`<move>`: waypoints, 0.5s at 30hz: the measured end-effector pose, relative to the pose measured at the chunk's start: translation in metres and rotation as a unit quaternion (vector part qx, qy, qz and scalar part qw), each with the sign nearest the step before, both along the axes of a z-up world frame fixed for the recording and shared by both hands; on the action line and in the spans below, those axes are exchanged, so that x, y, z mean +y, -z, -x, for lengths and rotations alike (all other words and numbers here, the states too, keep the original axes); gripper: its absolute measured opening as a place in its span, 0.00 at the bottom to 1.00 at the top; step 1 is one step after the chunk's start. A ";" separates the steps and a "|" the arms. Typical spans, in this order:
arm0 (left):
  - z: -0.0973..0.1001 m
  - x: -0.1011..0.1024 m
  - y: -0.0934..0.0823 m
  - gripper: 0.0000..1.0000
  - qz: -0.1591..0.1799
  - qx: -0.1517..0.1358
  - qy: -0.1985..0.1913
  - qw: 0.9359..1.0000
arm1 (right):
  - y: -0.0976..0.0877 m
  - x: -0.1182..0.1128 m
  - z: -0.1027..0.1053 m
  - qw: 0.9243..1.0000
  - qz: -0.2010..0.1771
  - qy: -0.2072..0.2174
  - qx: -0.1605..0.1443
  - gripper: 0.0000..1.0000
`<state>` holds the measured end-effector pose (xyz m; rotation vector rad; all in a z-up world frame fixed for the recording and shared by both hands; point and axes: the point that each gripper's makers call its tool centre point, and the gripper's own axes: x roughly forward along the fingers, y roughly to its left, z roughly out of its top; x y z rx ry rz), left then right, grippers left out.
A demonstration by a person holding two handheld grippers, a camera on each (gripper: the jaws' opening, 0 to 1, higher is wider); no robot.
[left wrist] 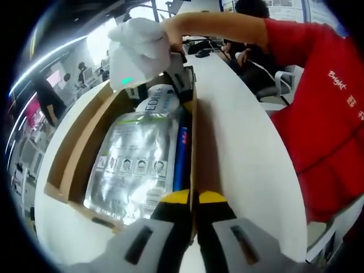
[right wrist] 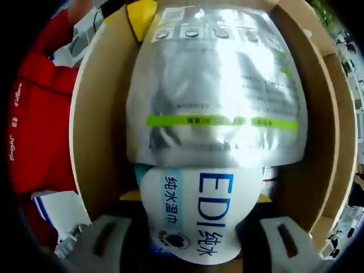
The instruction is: Operate the shoe box by opening the lid, removing the specified soft item, and placing it in the target area until the item is outside and the box remains undamaged.
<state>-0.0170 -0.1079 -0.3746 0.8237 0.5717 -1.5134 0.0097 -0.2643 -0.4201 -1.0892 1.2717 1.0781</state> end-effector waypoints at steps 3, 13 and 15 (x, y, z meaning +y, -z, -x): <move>0.002 -0.001 -0.002 0.01 0.000 -0.001 0.000 1.000 | -0.009 -0.002 0.003 1.000 -0.006 0.009 -0.001 0.63; 0.002 0.000 -0.002 0.01 -0.001 -0.001 0.002 1.000 | -0.028 0.001 0.001 1.000 -0.024 0.006 -0.009 0.63; 0.002 0.000 -0.002 0.01 0.000 0.001 0.003 1.000 | -0.035 0.004 0.003 1.000 -0.023 -0.001 -0.003 0.63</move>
